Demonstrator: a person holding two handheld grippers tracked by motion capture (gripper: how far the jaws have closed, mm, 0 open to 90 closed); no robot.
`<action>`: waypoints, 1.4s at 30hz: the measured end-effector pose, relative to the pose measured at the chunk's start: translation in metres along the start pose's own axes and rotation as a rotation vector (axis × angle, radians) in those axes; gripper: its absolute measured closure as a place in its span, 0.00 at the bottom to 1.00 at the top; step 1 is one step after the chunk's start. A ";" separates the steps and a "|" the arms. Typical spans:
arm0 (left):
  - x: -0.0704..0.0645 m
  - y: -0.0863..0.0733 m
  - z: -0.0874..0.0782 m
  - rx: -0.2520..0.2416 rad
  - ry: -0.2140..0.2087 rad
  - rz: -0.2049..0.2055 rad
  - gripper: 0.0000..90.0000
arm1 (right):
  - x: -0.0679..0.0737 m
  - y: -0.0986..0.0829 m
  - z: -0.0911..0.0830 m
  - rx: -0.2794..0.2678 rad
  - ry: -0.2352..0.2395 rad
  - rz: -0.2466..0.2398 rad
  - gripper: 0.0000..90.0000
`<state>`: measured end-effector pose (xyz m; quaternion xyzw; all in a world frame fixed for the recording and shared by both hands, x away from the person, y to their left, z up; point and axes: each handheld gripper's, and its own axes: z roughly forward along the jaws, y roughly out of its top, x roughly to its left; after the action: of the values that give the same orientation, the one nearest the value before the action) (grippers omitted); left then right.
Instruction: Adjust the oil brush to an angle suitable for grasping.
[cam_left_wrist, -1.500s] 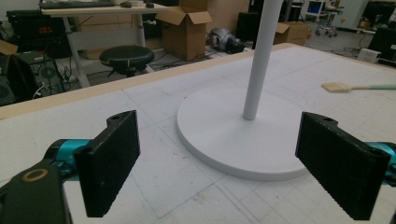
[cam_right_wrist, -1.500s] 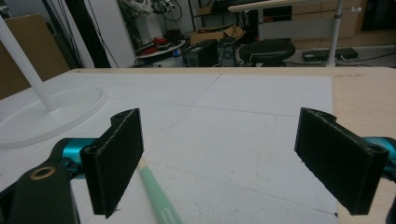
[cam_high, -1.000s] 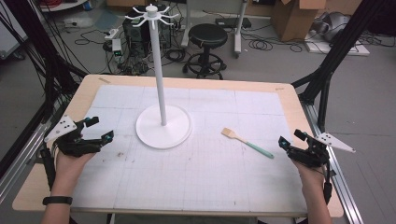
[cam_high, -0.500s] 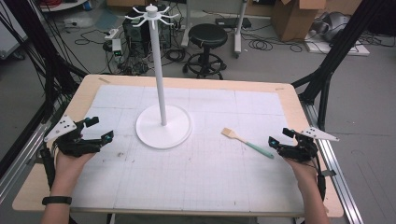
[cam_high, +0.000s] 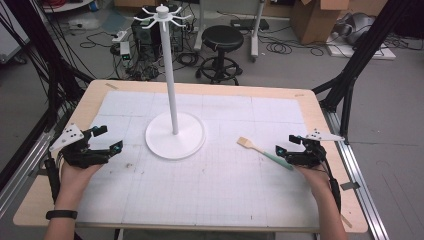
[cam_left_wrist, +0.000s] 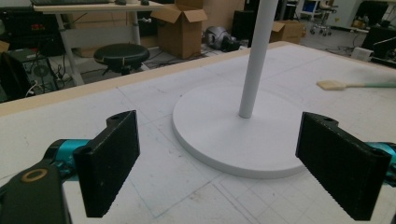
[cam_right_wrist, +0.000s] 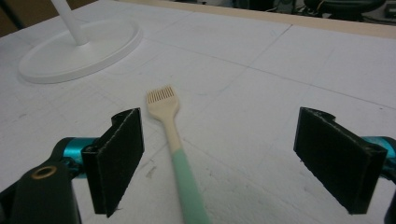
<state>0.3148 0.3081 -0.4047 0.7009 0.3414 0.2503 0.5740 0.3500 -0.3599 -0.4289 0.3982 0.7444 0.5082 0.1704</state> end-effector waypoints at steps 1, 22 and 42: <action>0.000 0.000 0.001 0.002 -0.002 -0.002 0.16 | 0.000 0.001 0.003 0.008 0.003 -0.002 0.17; -0.001 -0.002 0.002 0.028 -0.001 0.004 0.16 | 0.017 0.007 0.043 0.220 0.030 -0.147 0.37; -0.001 -0.002 0.002 0.039 -0.001 0.008 0.16 | 0.018 0.002 0.051 0.314 0.051 -0.172 0.79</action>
<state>0.3155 0.3065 -0.4074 0.7133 0.3431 0.2456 0.5596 0.3733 -0.3142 -0.4457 0.3420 0.8499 0.3791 0.1300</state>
